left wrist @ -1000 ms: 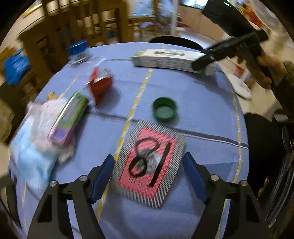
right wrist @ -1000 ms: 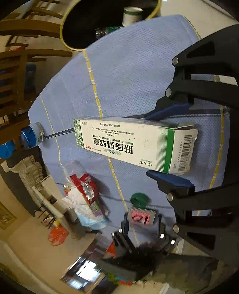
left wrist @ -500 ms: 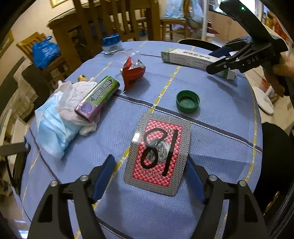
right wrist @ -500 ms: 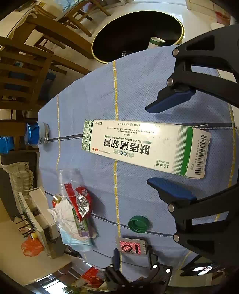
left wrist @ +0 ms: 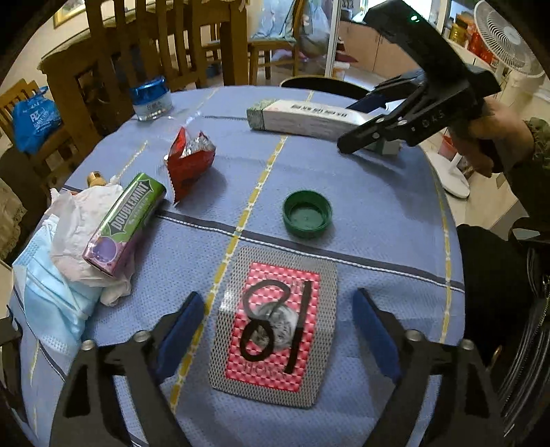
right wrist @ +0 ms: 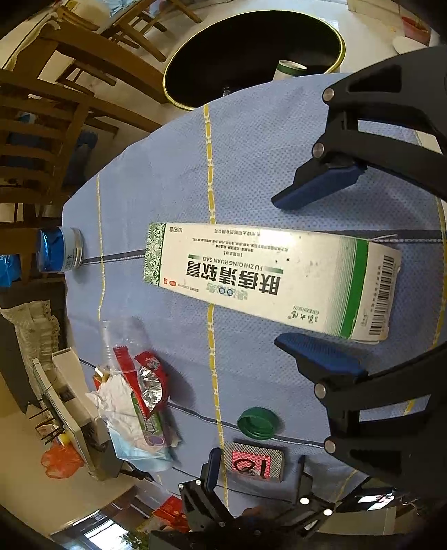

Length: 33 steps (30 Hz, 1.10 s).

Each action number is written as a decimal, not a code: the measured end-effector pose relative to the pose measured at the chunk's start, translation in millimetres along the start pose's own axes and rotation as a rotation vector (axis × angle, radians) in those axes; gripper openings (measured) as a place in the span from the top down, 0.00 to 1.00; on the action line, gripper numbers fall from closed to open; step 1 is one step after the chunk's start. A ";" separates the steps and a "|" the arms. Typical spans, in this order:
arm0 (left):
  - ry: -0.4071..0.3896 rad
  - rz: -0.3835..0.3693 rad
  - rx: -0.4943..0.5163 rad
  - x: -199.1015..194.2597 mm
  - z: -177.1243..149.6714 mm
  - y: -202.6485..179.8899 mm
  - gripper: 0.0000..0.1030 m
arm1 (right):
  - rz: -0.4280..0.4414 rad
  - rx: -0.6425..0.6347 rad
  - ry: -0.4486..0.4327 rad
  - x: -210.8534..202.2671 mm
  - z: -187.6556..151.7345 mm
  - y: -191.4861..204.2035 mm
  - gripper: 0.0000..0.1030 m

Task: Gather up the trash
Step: 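Grasp the red handwritten card with the left tool, then carry the ointment box and red card over the bin and open both tools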

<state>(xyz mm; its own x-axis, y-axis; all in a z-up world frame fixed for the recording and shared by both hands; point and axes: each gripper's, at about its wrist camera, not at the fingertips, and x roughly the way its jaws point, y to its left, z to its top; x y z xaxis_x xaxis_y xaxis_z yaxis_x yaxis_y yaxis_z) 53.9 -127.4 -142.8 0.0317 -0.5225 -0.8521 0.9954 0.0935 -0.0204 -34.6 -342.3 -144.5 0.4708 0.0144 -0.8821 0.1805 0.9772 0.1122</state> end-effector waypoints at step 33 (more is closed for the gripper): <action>-0.141 0.326 -0.400 -74.6 36.4 -15.3 0.46 | 0.038 -0.067 -0.083 -22.8 0.6 6.4 0.53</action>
<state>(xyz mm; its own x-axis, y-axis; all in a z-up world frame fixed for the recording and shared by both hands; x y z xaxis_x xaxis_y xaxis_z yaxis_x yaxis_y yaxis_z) 39.6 -120.8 -59.9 0.3732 -0.5185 -0.7693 0.8202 0.5719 0.0124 -43.6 -336.5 -123.4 0.5468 0.0371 -0.8364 0.1044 0.9882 0.1121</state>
